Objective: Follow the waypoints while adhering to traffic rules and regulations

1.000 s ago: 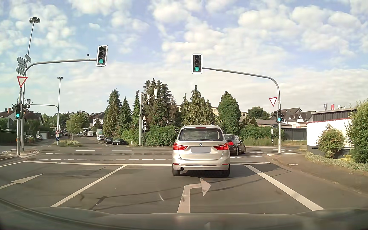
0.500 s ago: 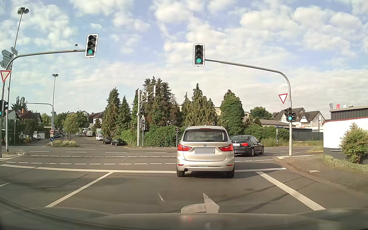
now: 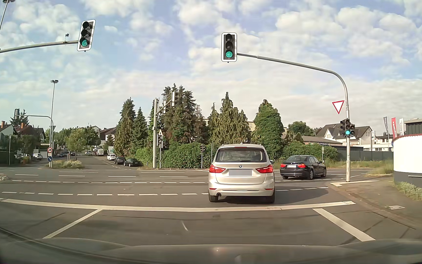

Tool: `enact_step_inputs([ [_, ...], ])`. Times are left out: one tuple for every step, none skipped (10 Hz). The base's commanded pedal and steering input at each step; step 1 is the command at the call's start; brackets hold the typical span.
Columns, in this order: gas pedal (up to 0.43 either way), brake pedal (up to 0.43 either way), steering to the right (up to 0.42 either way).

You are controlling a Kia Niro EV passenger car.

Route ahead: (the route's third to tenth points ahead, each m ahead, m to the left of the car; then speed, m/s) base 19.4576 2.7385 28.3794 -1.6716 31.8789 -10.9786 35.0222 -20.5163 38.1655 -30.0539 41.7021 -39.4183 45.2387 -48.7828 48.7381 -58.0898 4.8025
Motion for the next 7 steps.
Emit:
enact_step_inputs([
  [0.197,0.03,0.003],
  [0.197,0.03,0.006],
  [0.197,0.03,0.012],
  [0.197,0.03,0.018],
  [0.197,0.03,0.024],
  [0.197,0.03,0.03],
  [0.189,0.03,0.039],
])
